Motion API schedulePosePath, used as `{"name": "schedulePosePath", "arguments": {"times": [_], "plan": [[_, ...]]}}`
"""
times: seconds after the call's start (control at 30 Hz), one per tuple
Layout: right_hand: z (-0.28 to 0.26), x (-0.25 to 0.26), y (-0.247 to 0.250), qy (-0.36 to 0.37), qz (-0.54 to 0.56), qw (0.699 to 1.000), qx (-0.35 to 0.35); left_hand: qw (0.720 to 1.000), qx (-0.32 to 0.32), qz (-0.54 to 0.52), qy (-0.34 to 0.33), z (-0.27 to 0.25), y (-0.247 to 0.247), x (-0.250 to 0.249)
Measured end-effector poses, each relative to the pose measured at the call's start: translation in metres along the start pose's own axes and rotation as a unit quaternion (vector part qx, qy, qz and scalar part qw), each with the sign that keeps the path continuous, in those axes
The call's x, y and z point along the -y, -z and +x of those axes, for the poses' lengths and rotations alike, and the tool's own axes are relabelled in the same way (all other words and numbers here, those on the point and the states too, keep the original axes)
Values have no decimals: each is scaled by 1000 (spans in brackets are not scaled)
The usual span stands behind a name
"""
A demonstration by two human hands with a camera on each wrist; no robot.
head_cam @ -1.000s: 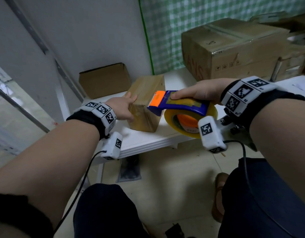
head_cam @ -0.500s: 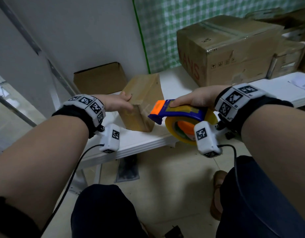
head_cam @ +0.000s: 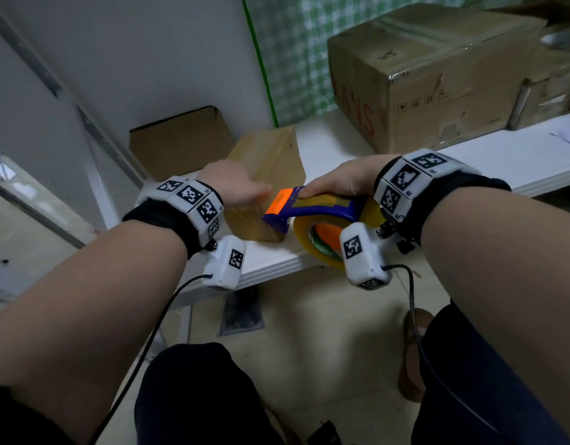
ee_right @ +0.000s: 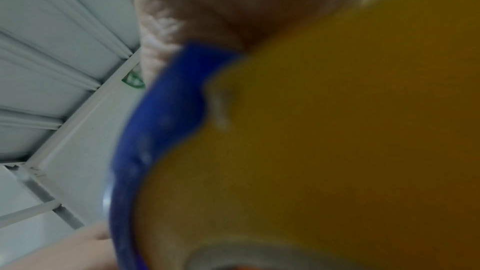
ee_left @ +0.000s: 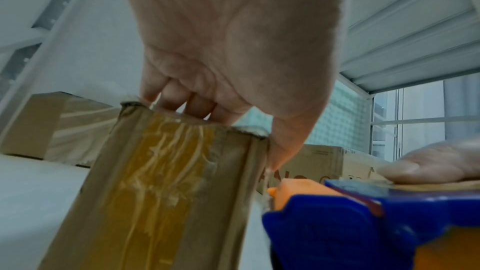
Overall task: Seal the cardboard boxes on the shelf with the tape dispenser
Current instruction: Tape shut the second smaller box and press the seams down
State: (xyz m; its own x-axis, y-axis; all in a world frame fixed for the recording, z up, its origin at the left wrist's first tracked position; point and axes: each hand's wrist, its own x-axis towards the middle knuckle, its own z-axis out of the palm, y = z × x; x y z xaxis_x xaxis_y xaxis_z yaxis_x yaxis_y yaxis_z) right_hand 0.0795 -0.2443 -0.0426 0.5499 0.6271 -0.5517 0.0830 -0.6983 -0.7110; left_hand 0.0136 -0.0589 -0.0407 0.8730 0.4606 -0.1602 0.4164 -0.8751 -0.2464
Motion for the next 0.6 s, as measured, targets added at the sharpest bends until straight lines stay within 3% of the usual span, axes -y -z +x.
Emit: {"name": "schedulePosePath", "arguments": {"times": [0.37,0.6], "plan": [[19,15,-11,8,4,1000,-4,999,-25,20,-10,-1,-8,-6],[22,8,-17,18,-8,999,-30,998,-57,-27,-1,4,-19,-1]]}}
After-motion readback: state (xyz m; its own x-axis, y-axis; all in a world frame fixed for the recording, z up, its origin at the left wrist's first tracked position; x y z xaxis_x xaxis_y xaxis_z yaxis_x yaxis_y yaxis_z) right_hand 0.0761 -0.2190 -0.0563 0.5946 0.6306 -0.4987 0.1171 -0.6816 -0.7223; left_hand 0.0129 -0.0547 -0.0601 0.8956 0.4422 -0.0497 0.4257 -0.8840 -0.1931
